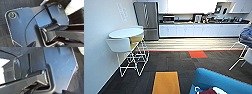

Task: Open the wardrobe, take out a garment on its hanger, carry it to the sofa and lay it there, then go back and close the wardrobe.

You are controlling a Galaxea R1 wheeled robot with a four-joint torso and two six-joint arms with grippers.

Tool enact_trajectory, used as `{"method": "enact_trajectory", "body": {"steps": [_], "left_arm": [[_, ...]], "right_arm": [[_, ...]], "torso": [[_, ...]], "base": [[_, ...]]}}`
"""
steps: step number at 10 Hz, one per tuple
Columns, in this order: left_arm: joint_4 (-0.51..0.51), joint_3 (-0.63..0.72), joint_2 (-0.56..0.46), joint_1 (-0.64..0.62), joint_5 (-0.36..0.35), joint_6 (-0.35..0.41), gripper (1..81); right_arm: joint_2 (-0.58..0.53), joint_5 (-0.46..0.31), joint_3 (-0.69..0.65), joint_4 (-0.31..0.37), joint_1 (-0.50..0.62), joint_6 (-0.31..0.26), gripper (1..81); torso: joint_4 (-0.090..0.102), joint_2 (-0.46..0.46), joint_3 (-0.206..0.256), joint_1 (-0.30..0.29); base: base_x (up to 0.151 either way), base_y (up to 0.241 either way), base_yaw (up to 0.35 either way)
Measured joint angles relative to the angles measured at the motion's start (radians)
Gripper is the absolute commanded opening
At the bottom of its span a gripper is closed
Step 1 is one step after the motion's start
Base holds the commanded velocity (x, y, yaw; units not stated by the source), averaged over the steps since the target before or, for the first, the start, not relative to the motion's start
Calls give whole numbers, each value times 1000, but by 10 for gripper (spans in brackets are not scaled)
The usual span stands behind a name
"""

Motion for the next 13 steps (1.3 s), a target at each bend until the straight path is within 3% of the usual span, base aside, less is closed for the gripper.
{"method": "enact_trajectory", "body": {"steps": [13], "left_arm": [[0,-1,0,0,0,0,811]], "right_arm": [[0,-1,0,0,-1,0,811]], "torso": [[0,0,0,0]], "base": [[0,14,0]]}}
